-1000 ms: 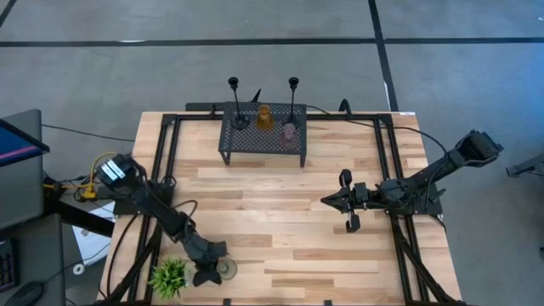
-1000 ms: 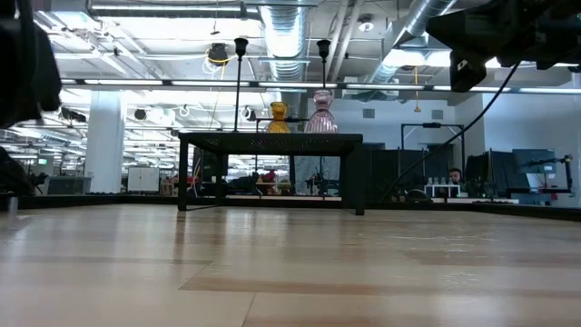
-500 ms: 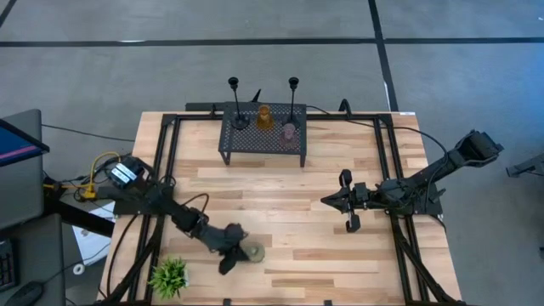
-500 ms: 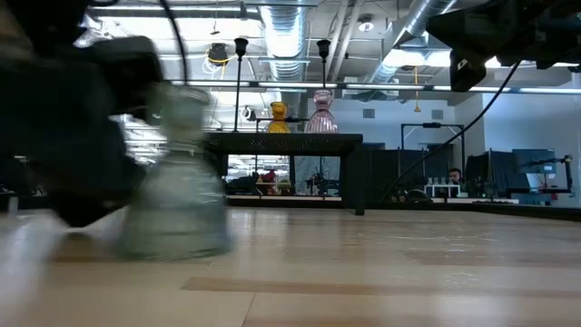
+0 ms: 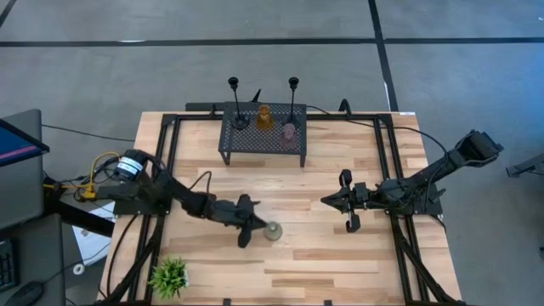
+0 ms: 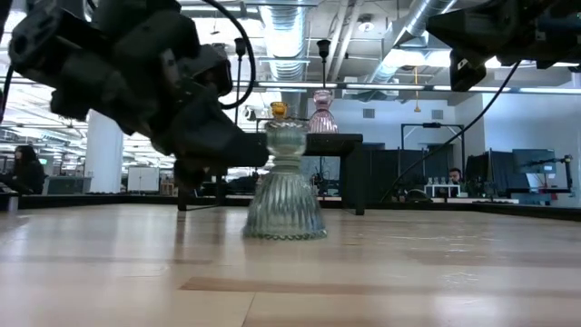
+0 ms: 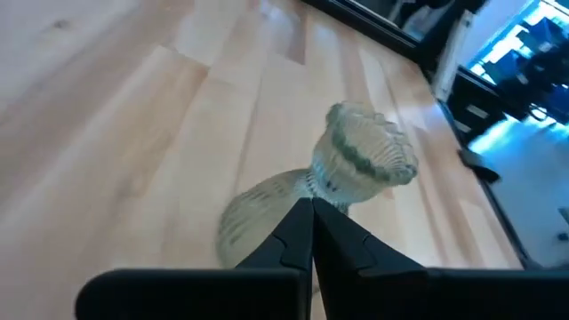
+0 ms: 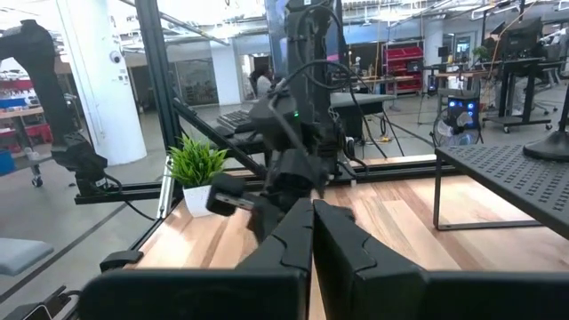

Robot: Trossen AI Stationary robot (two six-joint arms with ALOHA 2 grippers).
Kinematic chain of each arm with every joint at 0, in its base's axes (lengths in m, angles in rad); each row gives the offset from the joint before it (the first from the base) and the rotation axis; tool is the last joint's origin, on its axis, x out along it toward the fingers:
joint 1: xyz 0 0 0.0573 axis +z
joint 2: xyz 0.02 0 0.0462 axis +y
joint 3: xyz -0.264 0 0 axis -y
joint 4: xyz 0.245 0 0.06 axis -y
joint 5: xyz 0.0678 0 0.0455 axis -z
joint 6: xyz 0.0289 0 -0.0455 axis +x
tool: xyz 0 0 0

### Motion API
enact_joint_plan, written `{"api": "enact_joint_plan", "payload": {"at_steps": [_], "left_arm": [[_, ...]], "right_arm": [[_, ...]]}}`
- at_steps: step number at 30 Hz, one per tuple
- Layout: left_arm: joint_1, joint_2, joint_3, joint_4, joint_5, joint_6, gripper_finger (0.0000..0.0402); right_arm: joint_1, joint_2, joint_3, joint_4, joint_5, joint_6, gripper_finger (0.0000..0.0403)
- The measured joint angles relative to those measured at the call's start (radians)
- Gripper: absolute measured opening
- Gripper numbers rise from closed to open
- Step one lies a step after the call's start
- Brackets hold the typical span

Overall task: Pick & Place candle stick holders
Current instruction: Put the green glass candle holder on the shelf

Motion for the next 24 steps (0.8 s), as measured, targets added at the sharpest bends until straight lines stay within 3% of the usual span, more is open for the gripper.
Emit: {"api": "enact_joint_plan", "payload": {"at_steps": [6,12,20,24], "left_arm": [[0.011,0.0,-0.005,0.0,0.092,0.004,0.0005],[0.005,0.0,-0.009,0.0,0.095,0.005,0.0005],[0.005,0.0,-0.009,0.0,0.1,0.048,0.0005],[0.004,0.0,-0.009,-0.001,0.18,0.047,0.0005]], "right_arm": [[0.0,0.0,0.0,-0.015,-0.036,0.119,0.0],[0.031,0.048,0.009,-0.13,-0.027,0.352,0.0],[0.085,0.391,0.188,-0.144,0.034,0.435,0.0],[0.07,0.536,0.294,-0.143,-0.032,0.438,0.0]]}}
